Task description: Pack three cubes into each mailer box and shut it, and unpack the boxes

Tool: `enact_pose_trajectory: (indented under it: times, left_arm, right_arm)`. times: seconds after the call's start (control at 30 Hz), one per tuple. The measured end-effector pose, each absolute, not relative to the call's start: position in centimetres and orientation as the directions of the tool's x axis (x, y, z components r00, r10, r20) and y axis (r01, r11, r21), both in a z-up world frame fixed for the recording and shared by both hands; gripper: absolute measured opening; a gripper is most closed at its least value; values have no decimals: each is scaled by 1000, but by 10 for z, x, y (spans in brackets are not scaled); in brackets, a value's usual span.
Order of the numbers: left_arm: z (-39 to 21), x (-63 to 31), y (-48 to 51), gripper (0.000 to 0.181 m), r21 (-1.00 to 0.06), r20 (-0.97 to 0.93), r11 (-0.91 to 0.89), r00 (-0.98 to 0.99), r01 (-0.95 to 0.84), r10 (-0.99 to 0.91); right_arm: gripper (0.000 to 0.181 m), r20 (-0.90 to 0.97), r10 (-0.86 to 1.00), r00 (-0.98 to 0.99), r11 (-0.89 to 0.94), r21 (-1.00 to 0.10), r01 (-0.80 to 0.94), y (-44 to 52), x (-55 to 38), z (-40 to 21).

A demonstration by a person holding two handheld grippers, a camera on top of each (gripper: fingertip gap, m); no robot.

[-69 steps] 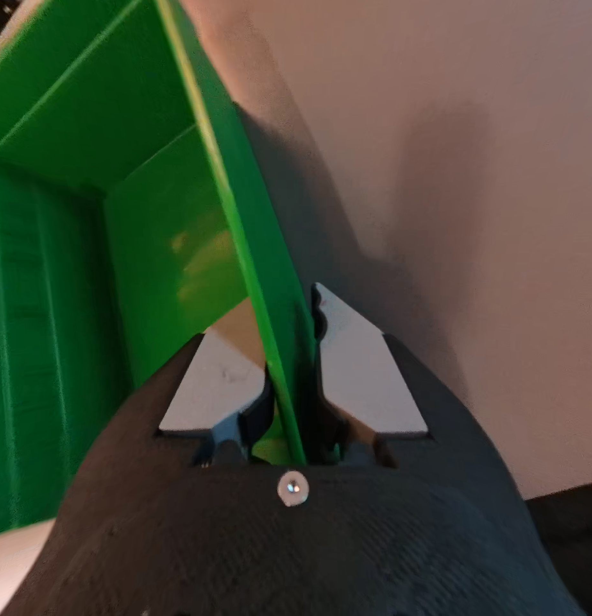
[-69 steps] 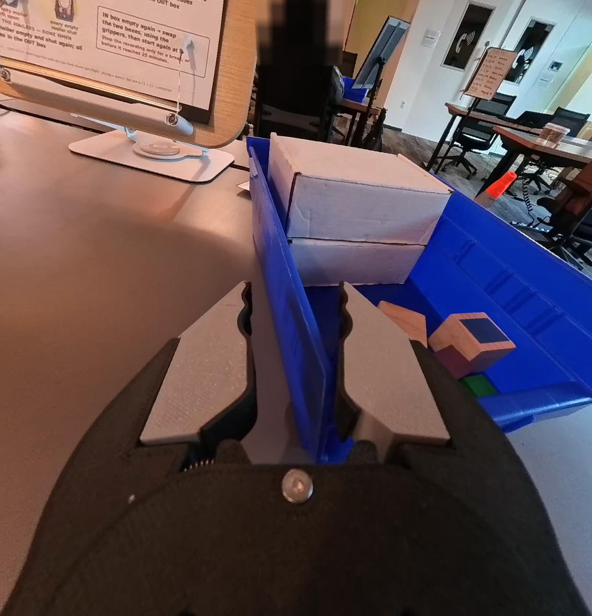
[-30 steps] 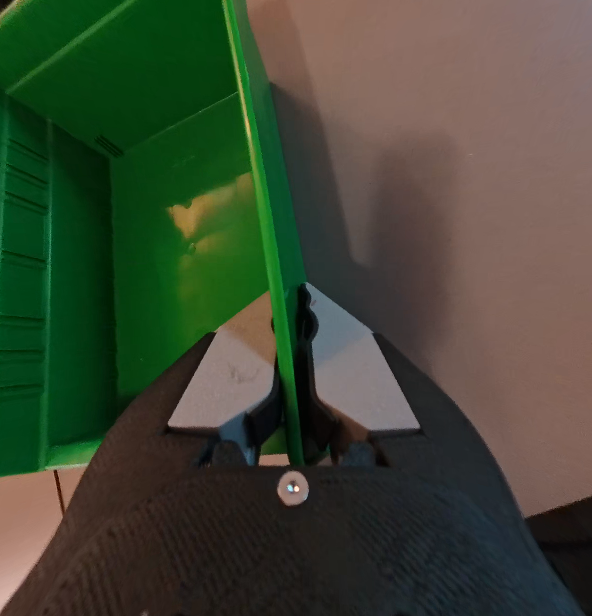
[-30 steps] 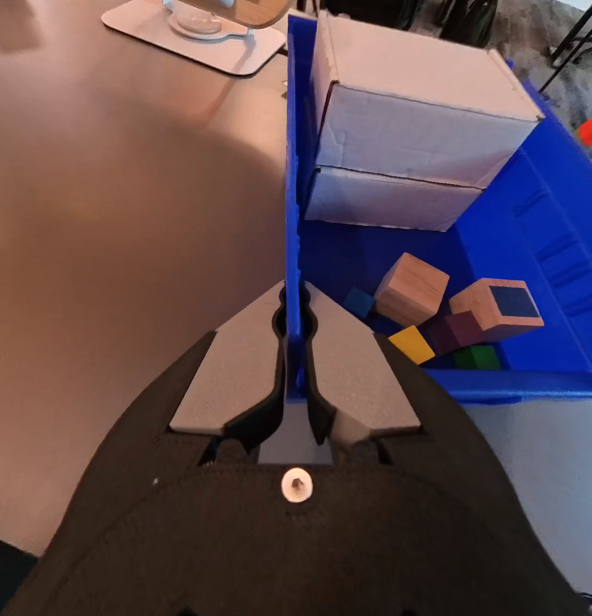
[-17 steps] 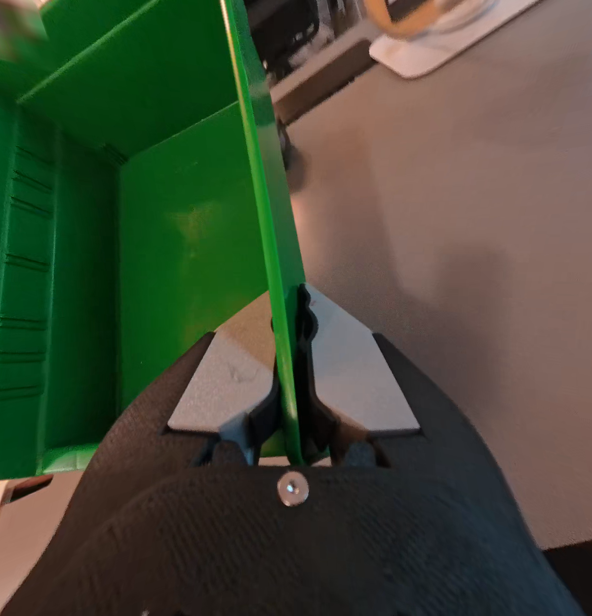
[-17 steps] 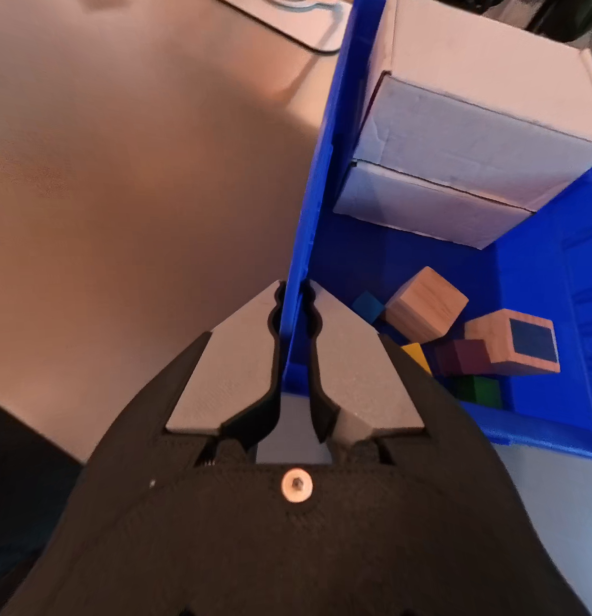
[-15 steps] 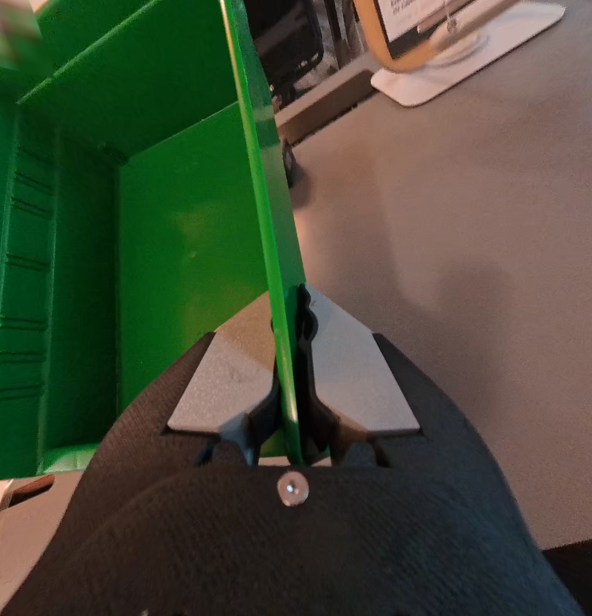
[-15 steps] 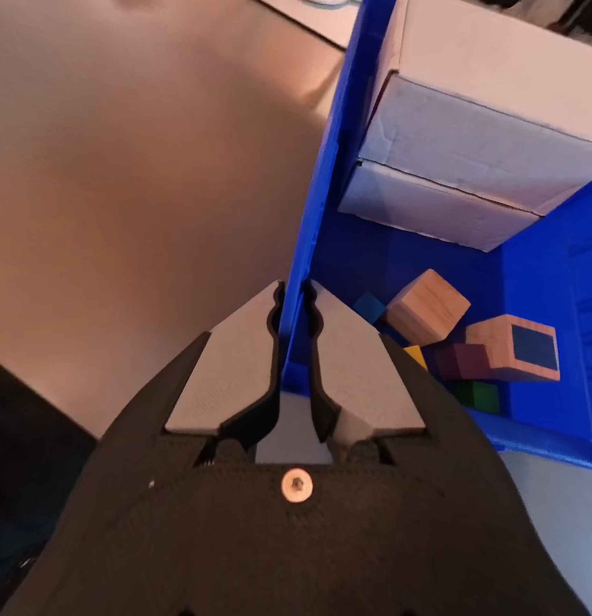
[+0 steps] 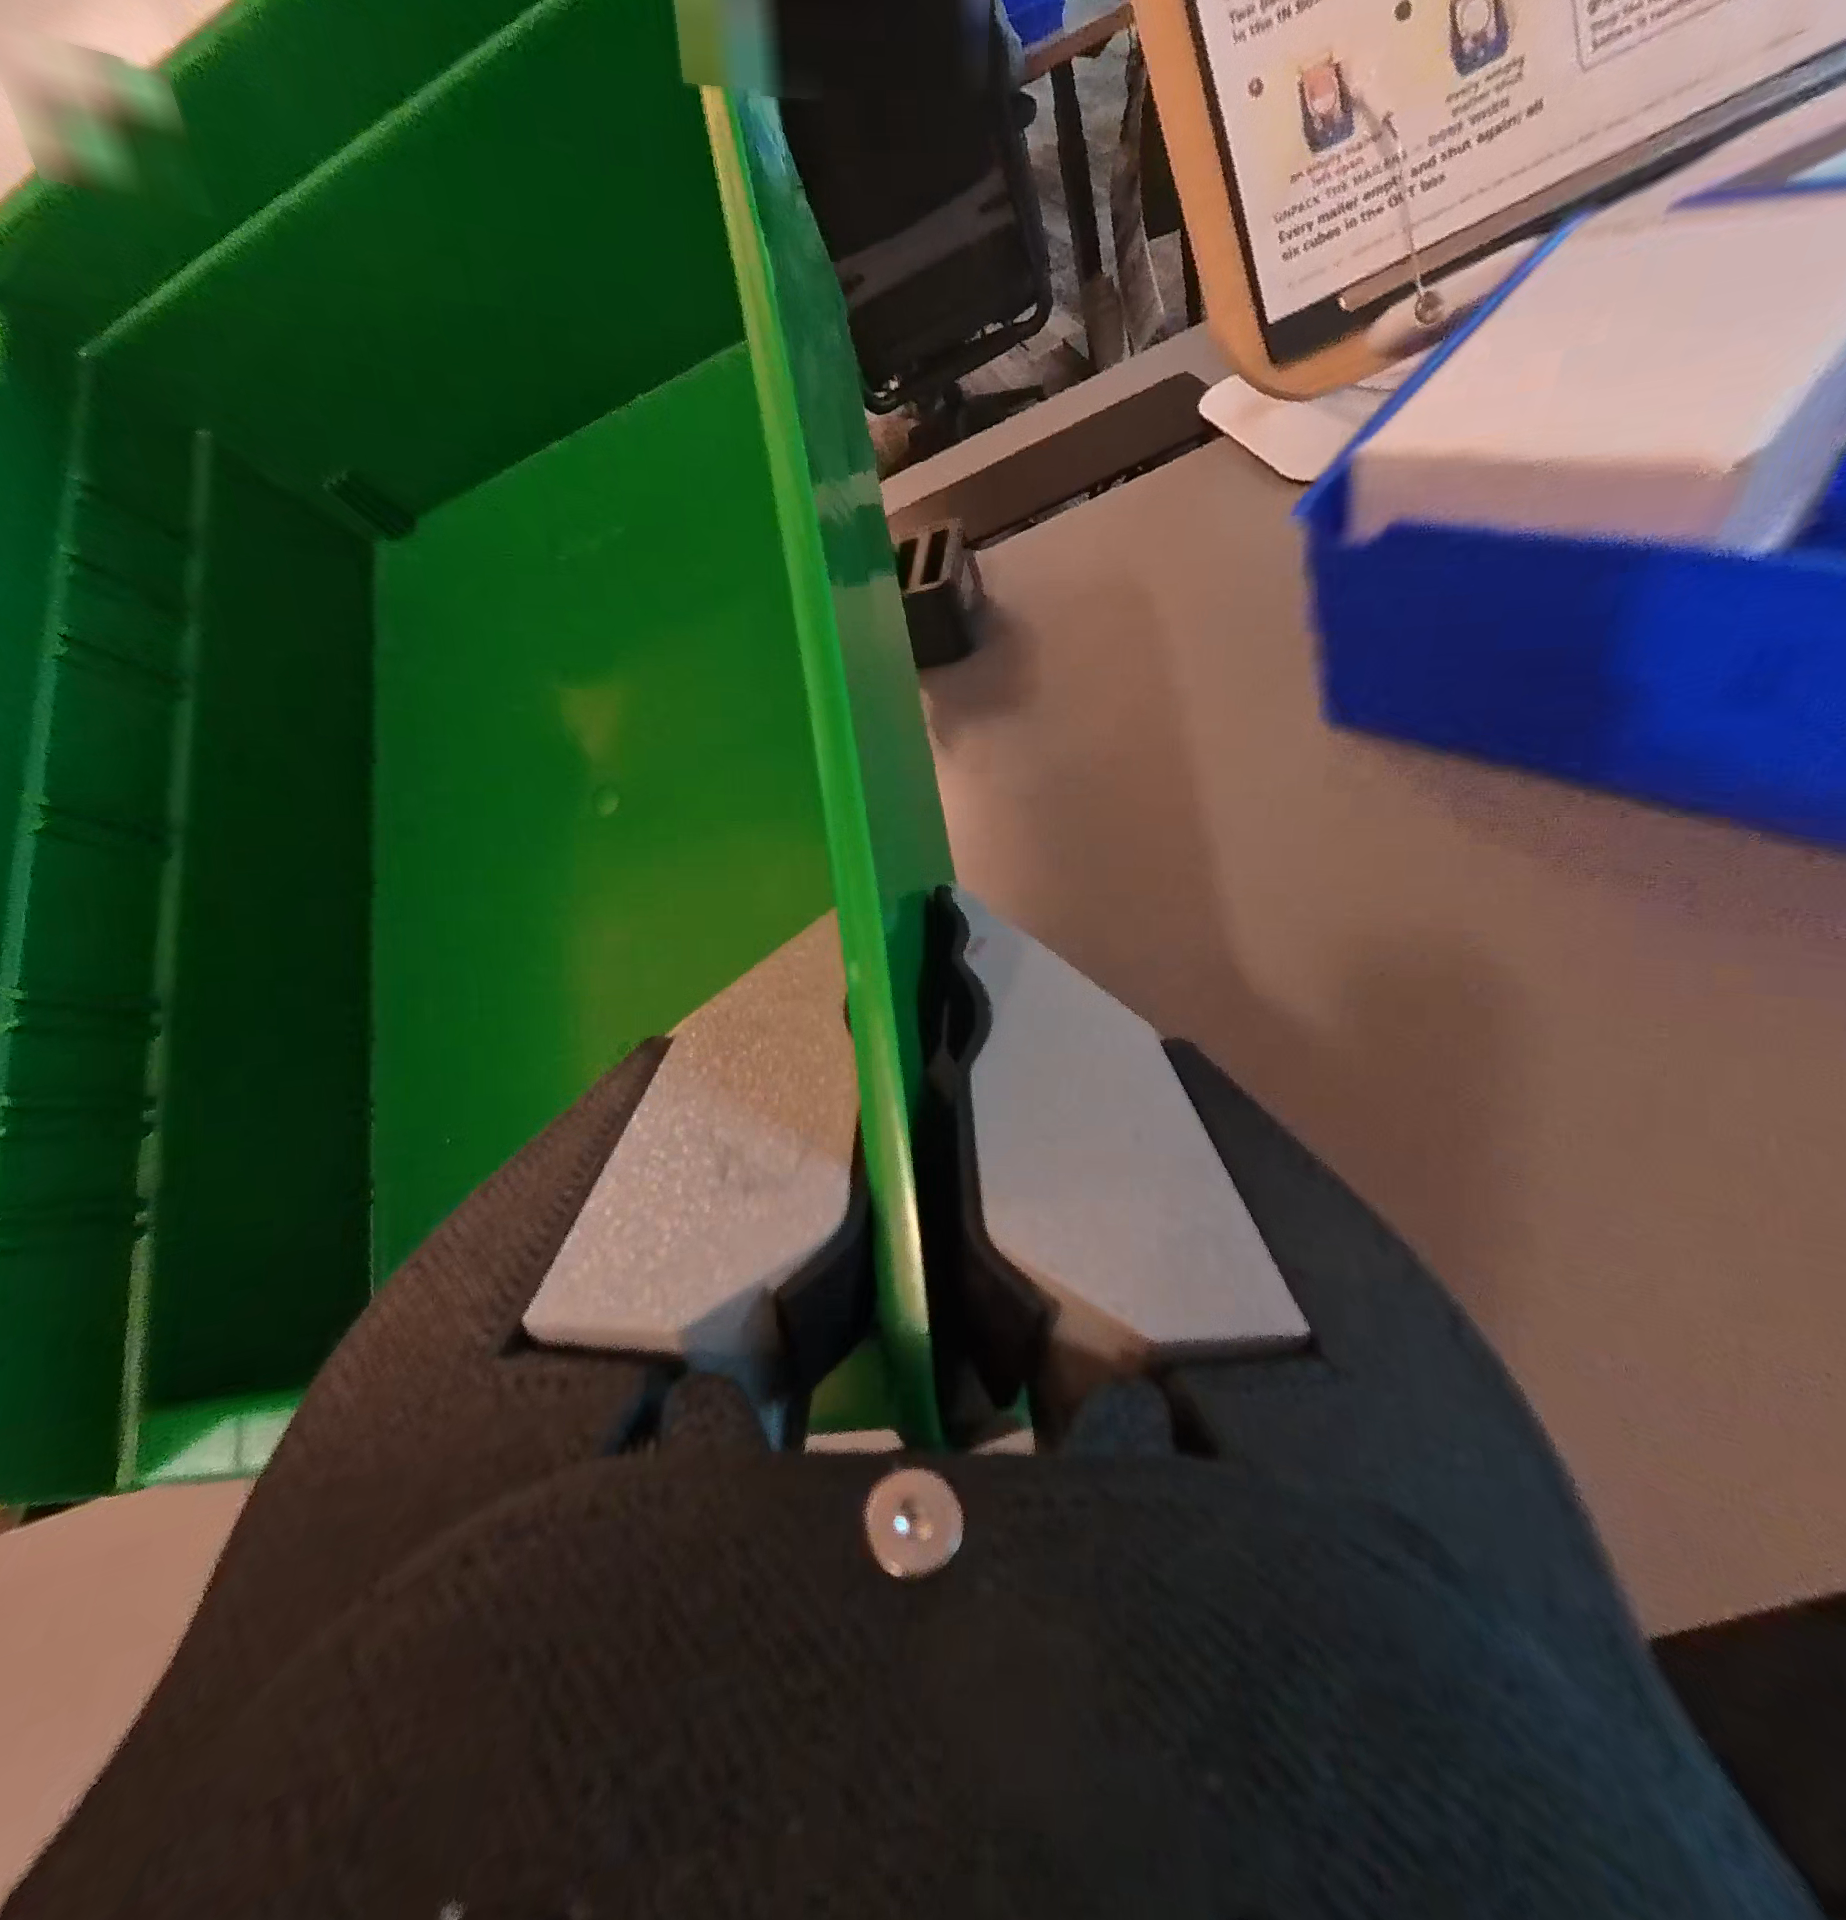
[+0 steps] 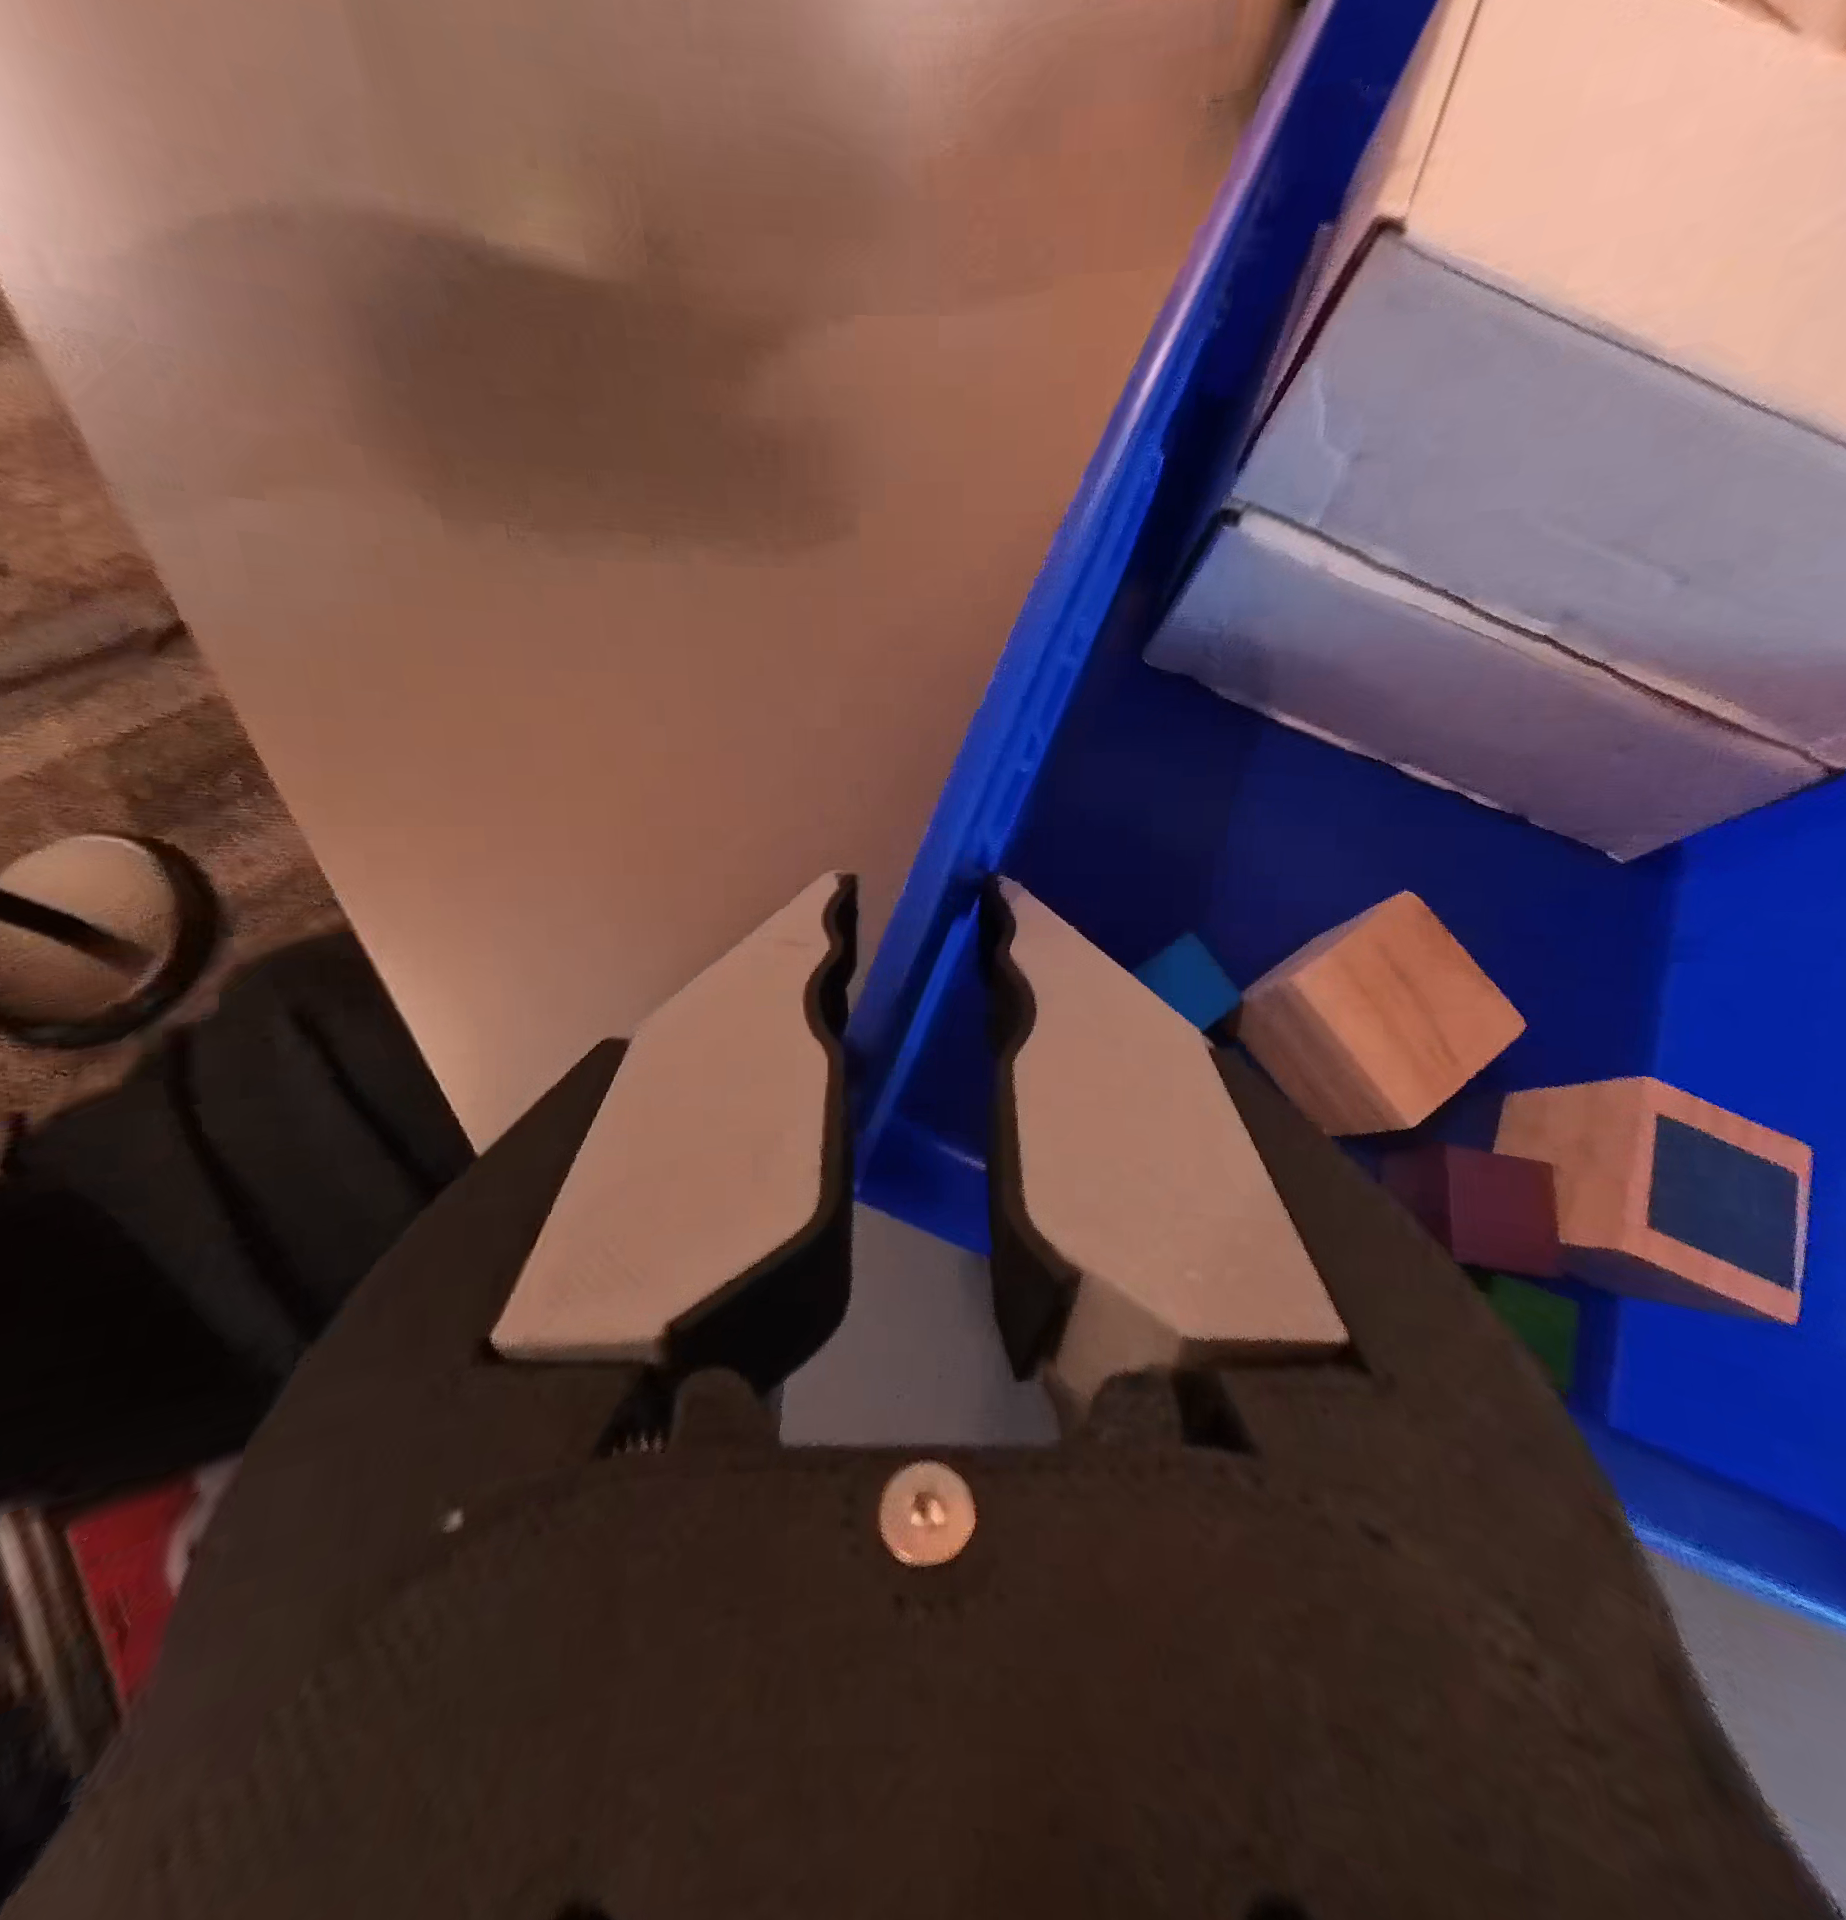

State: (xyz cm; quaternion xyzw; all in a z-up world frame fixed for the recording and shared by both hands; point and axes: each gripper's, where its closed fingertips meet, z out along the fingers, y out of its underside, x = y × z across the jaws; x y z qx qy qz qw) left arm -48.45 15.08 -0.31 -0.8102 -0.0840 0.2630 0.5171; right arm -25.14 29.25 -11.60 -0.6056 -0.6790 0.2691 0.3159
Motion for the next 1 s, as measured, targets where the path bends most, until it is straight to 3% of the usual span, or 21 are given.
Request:
enact_pose_trajectory:
  times: [0.17, 0.3, 0.43, 0.63, 0.73, 1.0]
  left_arm:
    - [9, -489, 146, 3, -890, -370, -421, 814, -174, 448]
    - [14, -489, 134, 4, -889, -380, -421, 801, -179, 462]
    - [25, -488, 122, 4, -904, -365, -388, 796, -179, 483]
    - [59, -446, 132, 3, -890, -442, -334, 772, -311, 458]
    - [71, -397, 156, 3, -873, -481, -276, 800, -401, 359]
    - [36, -237, 236, 3, -778, -614, -130, 787, -615, -48]
  right_arm:
    - [37, 27, 974, -223, 152, -810, 566, 203, -368, -114]
    - [38, 108, 965, -241, 219, -835, 504, 168, -397, -94]
    - [45, 91, 957, -274, 198, -896, 396, 164, -366, -61]
    - [41, 88, 977, -192, 153, -922, 356, 236, -290, -29]
    - [21, 113, 979, -170, 170, -914, 369, 274, -245, -24]
    - [19, 310, 940, -142, 341, -864, 370, 319, -149, 22]
